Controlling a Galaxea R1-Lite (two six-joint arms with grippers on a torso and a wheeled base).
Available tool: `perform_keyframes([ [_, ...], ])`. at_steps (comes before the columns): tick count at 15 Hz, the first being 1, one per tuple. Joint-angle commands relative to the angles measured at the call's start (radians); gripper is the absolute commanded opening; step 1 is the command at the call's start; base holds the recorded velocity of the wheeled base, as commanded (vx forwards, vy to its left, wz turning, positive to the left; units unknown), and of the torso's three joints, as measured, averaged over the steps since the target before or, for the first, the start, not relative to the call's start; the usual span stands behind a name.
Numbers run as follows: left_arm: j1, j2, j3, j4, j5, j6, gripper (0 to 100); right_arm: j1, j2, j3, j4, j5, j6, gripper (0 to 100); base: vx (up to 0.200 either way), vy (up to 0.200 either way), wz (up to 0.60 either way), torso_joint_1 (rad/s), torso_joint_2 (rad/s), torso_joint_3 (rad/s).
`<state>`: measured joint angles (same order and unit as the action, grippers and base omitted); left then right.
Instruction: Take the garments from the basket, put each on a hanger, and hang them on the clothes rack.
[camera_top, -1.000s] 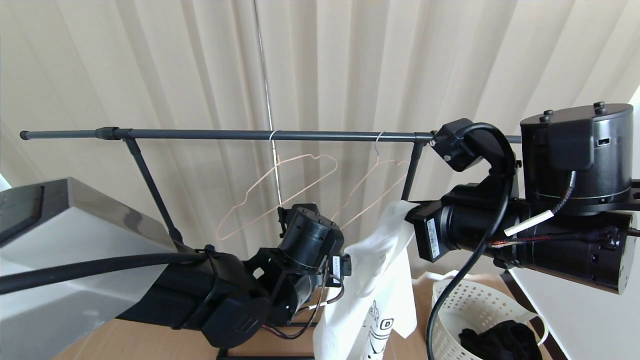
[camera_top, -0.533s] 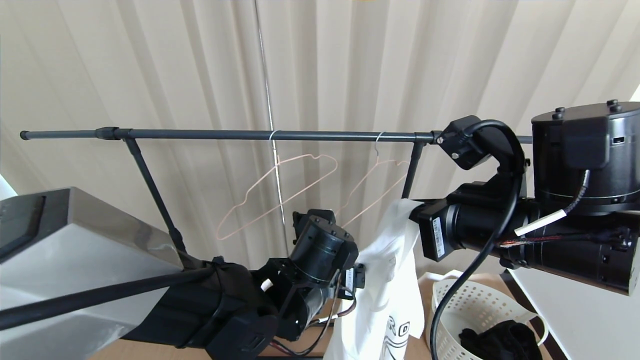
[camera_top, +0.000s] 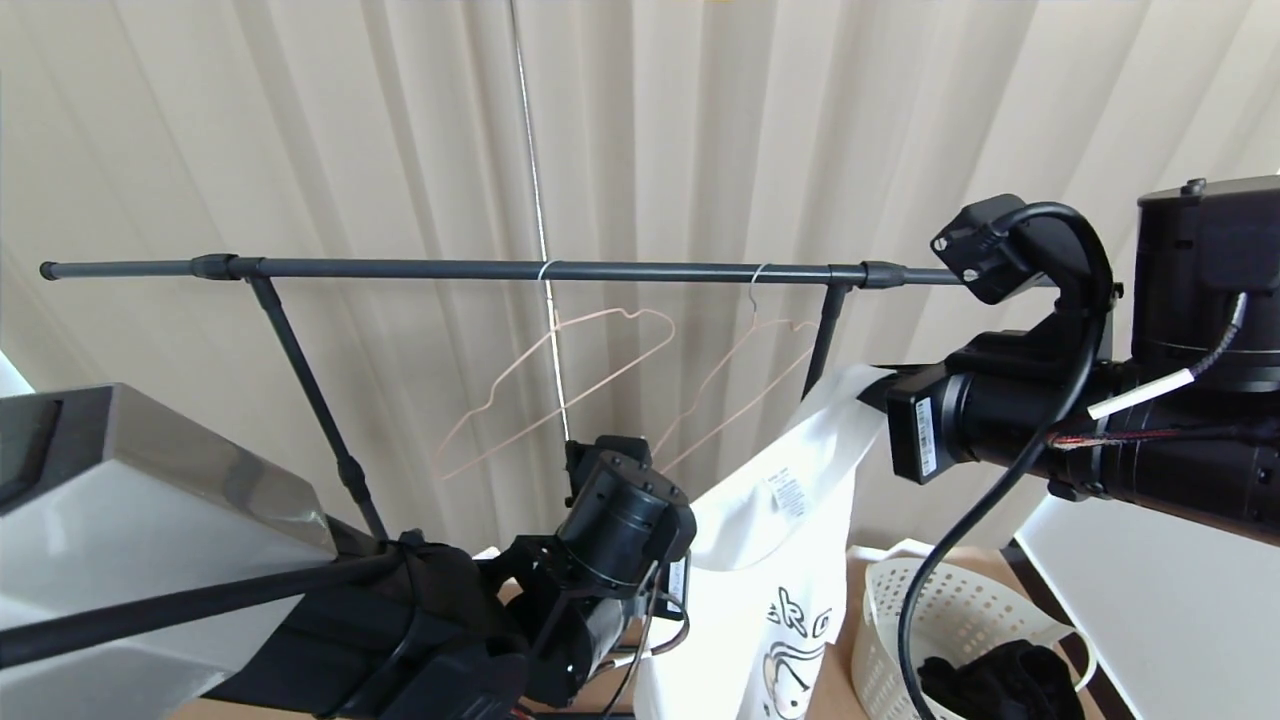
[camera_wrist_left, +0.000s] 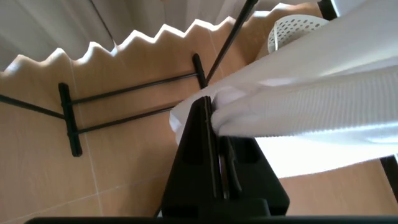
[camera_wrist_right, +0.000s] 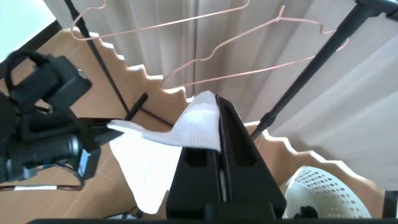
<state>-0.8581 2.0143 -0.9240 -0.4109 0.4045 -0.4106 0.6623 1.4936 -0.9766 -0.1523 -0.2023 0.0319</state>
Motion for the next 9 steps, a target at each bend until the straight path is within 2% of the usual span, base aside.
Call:
perform_keyframes([
  [1, -0.001, -0.063, 0.024, 0.0, 0.005, 0.001, 0, -0.043, 0.002, 0.003, -0.001, 0.0, -0.02, 0, 0.0, 0.0, 0.0, 0.0, 0.0, 0.0],
  [2, -0.001, -0.115, 0.042, 0.001, 0.005, 0.006, 0, -0.087, 0.023, 0.003, -0.003, -0.002, -0.055, 0, 0.0, 0.0, 0.0, 0.0, 0.0, 0.0],
  [5, 0.001, -0.249, 0.085, 0.014, 0.007, 0.032, 0, -0.138, 0.082, 0.012, -0.024, -0.032, -0.11, 0, 0.0, 0.0, 0.0, 0.0, 0.0, 0.0],
  [9, 0.033, -0.338, 0.088, 0.012, 0.007, 0.115, 0, -0.106, 0.123, 0.082, -0.024, -0.184, -0.218, 0, 0.0, 0.0, 0.0, 0.0, 0.0, 0.0],
])
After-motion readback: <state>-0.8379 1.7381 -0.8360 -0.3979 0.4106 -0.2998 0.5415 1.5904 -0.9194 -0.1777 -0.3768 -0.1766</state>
